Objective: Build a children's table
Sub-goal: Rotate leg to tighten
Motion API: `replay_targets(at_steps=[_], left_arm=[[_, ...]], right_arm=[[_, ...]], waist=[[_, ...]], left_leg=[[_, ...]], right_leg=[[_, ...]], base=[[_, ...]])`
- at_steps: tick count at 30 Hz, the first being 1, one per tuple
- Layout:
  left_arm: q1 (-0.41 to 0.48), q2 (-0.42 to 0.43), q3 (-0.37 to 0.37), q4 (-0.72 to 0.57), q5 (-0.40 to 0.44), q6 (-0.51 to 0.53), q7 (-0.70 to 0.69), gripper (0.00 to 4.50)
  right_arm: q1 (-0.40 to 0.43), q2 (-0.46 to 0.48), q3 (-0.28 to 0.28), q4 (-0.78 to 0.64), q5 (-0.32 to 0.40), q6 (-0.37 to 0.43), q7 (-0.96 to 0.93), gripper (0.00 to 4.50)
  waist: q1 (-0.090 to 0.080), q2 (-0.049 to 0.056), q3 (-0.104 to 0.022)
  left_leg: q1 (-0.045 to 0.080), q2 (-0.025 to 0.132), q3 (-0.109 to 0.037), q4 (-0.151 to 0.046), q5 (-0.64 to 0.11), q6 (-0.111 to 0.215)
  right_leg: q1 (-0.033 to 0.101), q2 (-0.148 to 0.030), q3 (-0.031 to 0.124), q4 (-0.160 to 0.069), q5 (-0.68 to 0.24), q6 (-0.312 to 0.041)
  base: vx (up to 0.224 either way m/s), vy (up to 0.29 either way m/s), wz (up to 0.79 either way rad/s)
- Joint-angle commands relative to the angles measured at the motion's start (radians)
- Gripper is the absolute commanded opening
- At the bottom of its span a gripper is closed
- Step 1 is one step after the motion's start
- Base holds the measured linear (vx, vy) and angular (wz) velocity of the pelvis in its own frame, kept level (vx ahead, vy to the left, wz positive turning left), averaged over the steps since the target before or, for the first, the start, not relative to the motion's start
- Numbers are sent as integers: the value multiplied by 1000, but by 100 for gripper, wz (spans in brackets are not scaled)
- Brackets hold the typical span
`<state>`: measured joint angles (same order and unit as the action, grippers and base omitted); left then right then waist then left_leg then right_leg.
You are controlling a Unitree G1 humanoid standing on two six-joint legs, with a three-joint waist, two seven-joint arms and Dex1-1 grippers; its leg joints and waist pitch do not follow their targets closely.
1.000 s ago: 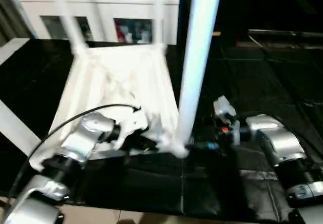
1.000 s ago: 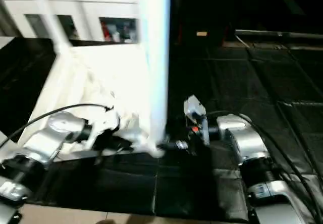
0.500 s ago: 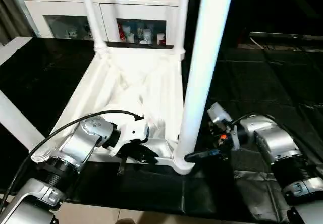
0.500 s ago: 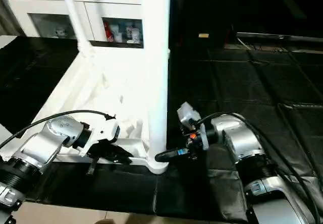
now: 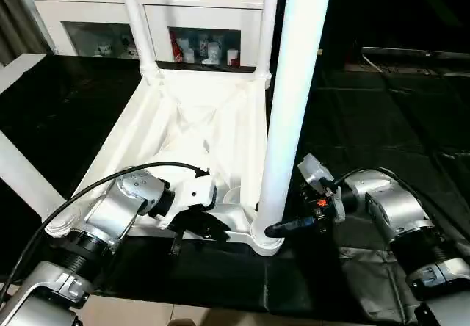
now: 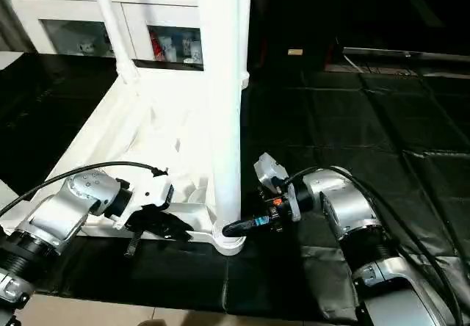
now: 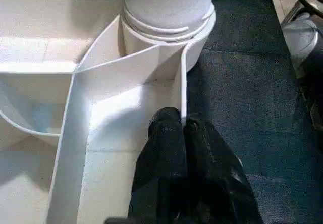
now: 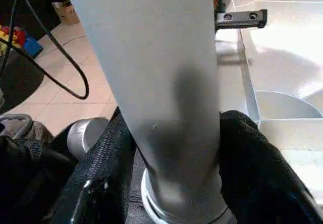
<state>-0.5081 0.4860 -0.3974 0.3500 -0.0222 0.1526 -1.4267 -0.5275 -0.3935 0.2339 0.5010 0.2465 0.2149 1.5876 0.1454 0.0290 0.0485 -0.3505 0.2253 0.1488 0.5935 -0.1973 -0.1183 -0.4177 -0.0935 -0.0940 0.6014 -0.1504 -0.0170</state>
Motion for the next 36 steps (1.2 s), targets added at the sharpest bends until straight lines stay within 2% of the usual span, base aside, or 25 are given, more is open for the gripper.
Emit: replay_targets(at_steps=[1, 2, 3, 4, 6, 8, 10, 11, 12, 13, 14, 15, 16, 19, 21, 24, 25, 29, 30, 33, 36], left_arm=[[-15, -38, 4, -1, -10, 15, 40, 0], [-18, -42, 7, 5, -8, 19, 53, 0], [-23, -49, 10, 14, -4, 31, 70, 0], [-38, -73, 26, 43, 4, 60, 126, 0], [-58, -104, 48, 77, 4, 98, 187, 0], [-85, -136, 68, 118, 7, 128, 249, 0], [-119, -179, 93, 173, 16, 158, 342, 0], [-141, -215, 115, 204, 20, 185, 421, 0], [-154, -237, 126, 217, 21, 201, 463, 0], [-158, -245, 129, 221, 21, 207, 477, 0], [-168, -267, 145, 231, 20, 218, 517, 0], [-168, -267, 145, 231, 20, 218, 517, 0], [-180, -293, 162, 242, 20, 228, 559, 0], [-196, -341, 178, 250, 26, 242, 617, 0], [-193, -345, 171, 244, 29, 239, 613, 0], [-183, -334, 166, 235, 32, 238, 603, 0], [-181, -329, 165, 232, 33, 237, 599, 0], [-164, -299, 172, 217, 36, 224, 570, 0], [-161, -293, 170, 214, 36, 222, 561, 0], [-140, -254, 155, 205, 35, 170, 493, 0], [-123, -220, 144, 198, 32, 126, 433, 0]], right_arm=[[17, 31, 2, -31, 28, 29, -40, 208], [20, 39, -3, -34, 27, 30, -58, 208], [21, 50, -8, -29, 18, 27, -93, 207], [20, 84, -23, -9, -17, 9, -210, 207], [12, 121, -42, 15, -45, 9, -331, 206], [4, 162, -60, 30, -63, 14, -444, 204], [-9, 224, -75, 46, -92, 30, -593, 200], [-21, 274, -88, 57, -110, 60, -705, 198], [-30, 306, -97, 64, -121, 74, -774, 197], [-34, 318, -100, 68, -125, 76, -799, 197], [-43, 341, -107, 78, -132, 80, -844, 196], [-43, 341, -107, 78, -132, 80, -844, 196], [-53, 365, -112, 91, -142, 80, -895, 196], [-65, 418, -110, 101, -166, 69, -980, 196], [-56, 424, -97, 87, -172, 53, -964, 196], [-40, 426, -107, 71, -156, 39, -941, 196], [-37, 427, -115, 67, -149, 45, -941, 250], [-14, 399, -122, 35, -121, 49, -892, 273], [-11, 392, -124, 30, -118, 49, -882, 292], [2, 345, -125, 8, -104, 47, -814, 307], [7, 301, -129, -7, -88, 52, -751, 345]], waist=[[-7, -2, -71], [-9, -5, -70], [-10, -1, -69], [-14, -4, -67], [-21, -3, -62], [-38, -8, -60], [-53, -7, -56], [-65, -10, -57], [-68, -8, -58], [-74, -6, -59], [-81, -10, -61], [-81, -10, -61], [-84, -8, -60], [-87, -12, -62], [-85, -10, -65], [-83, -11, -67], [-83, -11, -68], [-78, -8, -69], [-79, -9, -69], [-78, -9, -70], [-76, -8, -71]], left_leg=[[-4, -1, 22, -69, -166, 54], [-4, -1, 23, -69, -170, 50], [-4, -3, 21, -71, -188, 44], [-6, -4, 23, -71, -192, 39], [0, -11, 23, -73, -218, 17], [-4, -19, 18, -73, -237, 5], [-4, -24, 16, -73, -252, -2], [-9, -28, 13, -72, -255, -2], [-11, -28, 12, -72, -253, -3], [-6, -28, 9, -72, -263, -1], [-6, -28, 9, -72, -267, 9], [-6, -28, 9, -72, -267, 9], [-2, -28, 12, -72, -272, 22], [-5, -24, 12, -76, -249, 28], [-5, -20, 13, -77, -231, 38], [-6, -18, 16, -76, -204, 47], [-6, -18, 16, -75, -192, 51], [-7, -17, 18, -75, -163, 58], [-9, -17, 18, -76, -162, 57], [-10, -16, 17, -75, -158, 61], [-8, -13, 18, -75, -151, 71]], right_leg=[[63, -37, 40, -63, -281, -202], [63, -37, 40, -65, -290, -196], [65, -38, 38, -68, -322, -188], [64, -37, 39, -71, -336, -178], [60, -36, 36, -82, -420, -148], [63, -38, 29, -94, -523, -95], [61, -36, 21, -104, -579, -63], [66, -36, 15, -106, -599, -46], [67, -37, 13, -108, -604, -40], [63, -38, 9, -113, -613, -35], [63, -37, 7, -116, -593, -39], [63, -37, 7, -116, -593, -39], [58, -34, 9, -118, -573, -52], [60, -35, 16, -106, -509, -83], [62, -36, 23, -98, -444, -108], [64, -36, 29, -88, -370, -138], [66, -35, 30, -84, -339, -153], [71, -36, 33, -78, -284, -179], [72, -36, 34, -77, -282, -181], [74, -36, 34, -74, -261, -186], [73, -37, 35, -72, -242, -198]], base=[[0, 0, 0], [0, 0, 0], [0, 0, 0], [0, 0, 0], [0, 0, 0], [0, 0, 0], [0, 0, 0], [0, 0, 0], [0, 0, 0], [0, 0, 0], [0, 0, 0], [0, 0, 0], [0, 0, 0], [0, 0, 0], [0, 0, 0], [0, 0, 0], [0, 0, 0], [0, 0, 0], [0, 0, 0], [0, 0, 0], [0, 0, 0]])
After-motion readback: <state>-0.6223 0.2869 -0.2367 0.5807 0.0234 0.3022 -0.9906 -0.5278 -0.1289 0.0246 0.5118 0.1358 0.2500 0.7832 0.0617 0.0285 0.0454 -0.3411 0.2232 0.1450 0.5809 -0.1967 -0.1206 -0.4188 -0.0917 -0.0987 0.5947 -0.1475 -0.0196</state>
